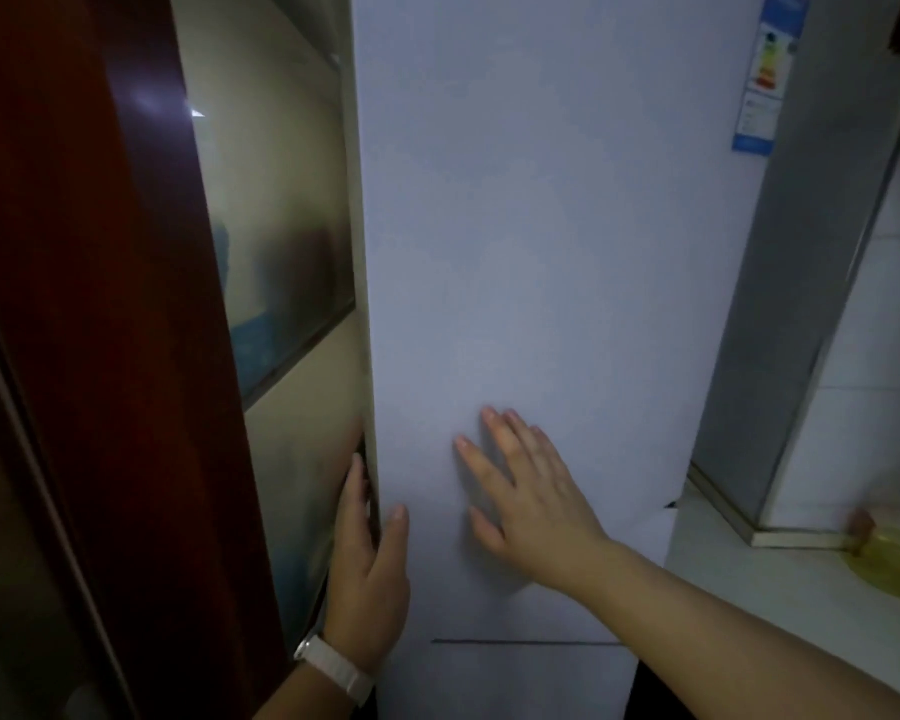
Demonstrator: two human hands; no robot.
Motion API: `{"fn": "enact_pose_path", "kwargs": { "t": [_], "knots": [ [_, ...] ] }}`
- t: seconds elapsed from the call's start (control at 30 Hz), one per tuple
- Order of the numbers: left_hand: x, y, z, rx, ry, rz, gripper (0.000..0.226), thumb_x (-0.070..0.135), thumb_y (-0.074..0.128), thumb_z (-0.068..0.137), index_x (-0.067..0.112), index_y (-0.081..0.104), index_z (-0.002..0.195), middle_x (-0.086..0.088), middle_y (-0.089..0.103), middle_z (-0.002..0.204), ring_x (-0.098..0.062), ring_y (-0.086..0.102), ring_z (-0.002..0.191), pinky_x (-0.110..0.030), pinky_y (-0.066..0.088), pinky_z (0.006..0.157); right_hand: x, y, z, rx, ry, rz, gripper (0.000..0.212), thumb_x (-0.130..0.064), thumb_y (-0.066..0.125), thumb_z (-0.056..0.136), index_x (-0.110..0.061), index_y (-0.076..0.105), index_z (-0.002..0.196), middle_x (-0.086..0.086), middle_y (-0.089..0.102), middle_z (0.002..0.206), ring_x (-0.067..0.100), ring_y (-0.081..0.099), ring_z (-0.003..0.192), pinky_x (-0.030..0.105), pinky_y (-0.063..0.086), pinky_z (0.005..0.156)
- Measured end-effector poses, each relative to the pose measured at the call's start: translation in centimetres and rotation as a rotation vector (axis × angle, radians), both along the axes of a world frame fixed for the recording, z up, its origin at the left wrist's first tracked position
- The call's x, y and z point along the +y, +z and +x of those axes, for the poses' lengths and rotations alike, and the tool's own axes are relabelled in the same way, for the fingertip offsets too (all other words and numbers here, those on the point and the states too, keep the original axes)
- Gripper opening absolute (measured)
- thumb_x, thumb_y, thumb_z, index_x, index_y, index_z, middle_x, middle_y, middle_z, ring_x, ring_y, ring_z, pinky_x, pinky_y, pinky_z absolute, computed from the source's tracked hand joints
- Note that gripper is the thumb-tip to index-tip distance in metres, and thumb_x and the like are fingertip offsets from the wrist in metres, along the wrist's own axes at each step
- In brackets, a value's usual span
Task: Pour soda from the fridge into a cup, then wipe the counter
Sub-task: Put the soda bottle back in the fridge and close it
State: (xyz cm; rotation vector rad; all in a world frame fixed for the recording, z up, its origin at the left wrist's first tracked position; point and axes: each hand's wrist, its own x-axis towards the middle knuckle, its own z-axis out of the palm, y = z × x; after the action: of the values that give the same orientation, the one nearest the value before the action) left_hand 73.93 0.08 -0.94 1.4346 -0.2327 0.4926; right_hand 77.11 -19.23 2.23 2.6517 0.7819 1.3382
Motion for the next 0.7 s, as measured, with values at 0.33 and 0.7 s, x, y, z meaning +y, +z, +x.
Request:
{"fn": "enact_pose_path", "kwargs": {
  "t": [0.33, 0.7],
  "knots": [
    [-0.8, 0.7, 5.7, 0.005, 0.280, 0.226, 0.083, 0.011, 0.067, 0.088, 0.014, 0.017, 0.154, 0.003, 0.037, 0.149, -0.003, 0.041, 0.130, 0.007, 0.028, 0.093, 1.2, -0.9, 8.6, -0.054, 0.011, -0.129, 0.080, -0.038, 0.056, 0.081, -0.019, 0.026, 0.153, 0.014, 0.015, 0.160, 0.038, 0.021, 0.145, 0.060, 0.020, 0.114],
    [-1.1, 1.2, 15.0, -0.029, 0.433, 0.183, 0.070, 0.011, 0.074, 0.084, 0.024, 0.033, 0.141, 0.006, 0.053, 0.130, -0.004, 0.057, 0.111, -0.012, 0.044, 0.089, 1.2, -0.8, 16.0, -0.170, 0.086, -0.175, 0.073, -0.022, 0.061, 0.076, -0.016, 0.045, 0.146, 0.013, 0.030, 0.158, 0.033, 0.030, 0.145, 0.060, 0.023, 0.115]
  ]
}}
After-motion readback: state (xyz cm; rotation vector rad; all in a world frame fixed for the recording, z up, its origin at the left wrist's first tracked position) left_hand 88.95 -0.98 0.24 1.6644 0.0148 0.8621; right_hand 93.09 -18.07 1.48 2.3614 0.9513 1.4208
